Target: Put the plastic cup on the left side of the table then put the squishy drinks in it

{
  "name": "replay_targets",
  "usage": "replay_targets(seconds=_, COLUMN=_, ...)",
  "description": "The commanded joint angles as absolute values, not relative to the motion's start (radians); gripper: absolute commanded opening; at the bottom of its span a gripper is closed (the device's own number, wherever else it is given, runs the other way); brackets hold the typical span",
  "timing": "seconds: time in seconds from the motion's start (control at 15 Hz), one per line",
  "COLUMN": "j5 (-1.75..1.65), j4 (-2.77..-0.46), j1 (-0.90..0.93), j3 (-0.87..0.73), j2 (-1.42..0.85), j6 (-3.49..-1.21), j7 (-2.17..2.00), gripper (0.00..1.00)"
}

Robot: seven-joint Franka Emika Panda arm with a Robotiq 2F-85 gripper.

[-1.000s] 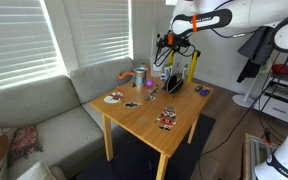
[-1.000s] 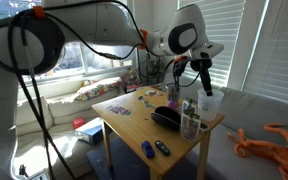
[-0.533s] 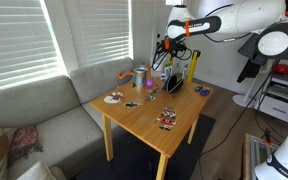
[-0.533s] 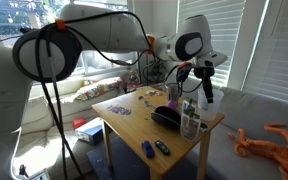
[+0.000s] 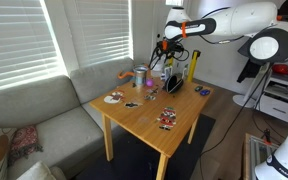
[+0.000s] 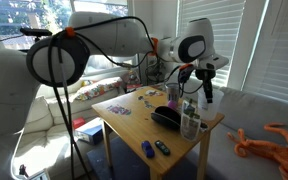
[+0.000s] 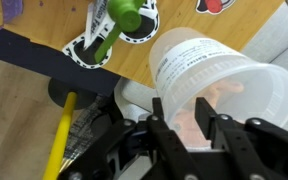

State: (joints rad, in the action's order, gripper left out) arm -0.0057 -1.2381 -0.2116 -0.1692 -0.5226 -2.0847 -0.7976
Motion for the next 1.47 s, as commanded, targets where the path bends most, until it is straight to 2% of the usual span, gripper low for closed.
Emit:
replay_targets(seconds=0.0, j5=0.023, j4=-1.188, j1=-0.223, j3=-0.164, j2=-0.528, j6=-2.049, j7=-0.812, gripper=0.1)
replay_targets(seconds=0.07, j5=0.029, j4=-1.194, j1=-0.224, j3=-0.163, j2=-0.514, j6=-2.062, j7=-0.817, gripper=0.02)
replay_targets(seconds=0.2, j5=0.029, j4=-1.202, j1=-0.222, j3=-0.164, j2=-0.488, j6=-2.079, j7=-0.824, gripper=0.0)
replay_targets(seconds=0.93, j5=0.043, j4=-1.368, j1=-0.198, j3=-0.132, j2=-0.215, j6=-2.16, j7=-0.776, gripper=0.01)
replay_targets(seconds=1.4, j5=0.23, j4=-1.655, j1=-0.161, j3=-0.039, j2=0.108, j6=-1.995, j7=-0.571, gripper=0.01)
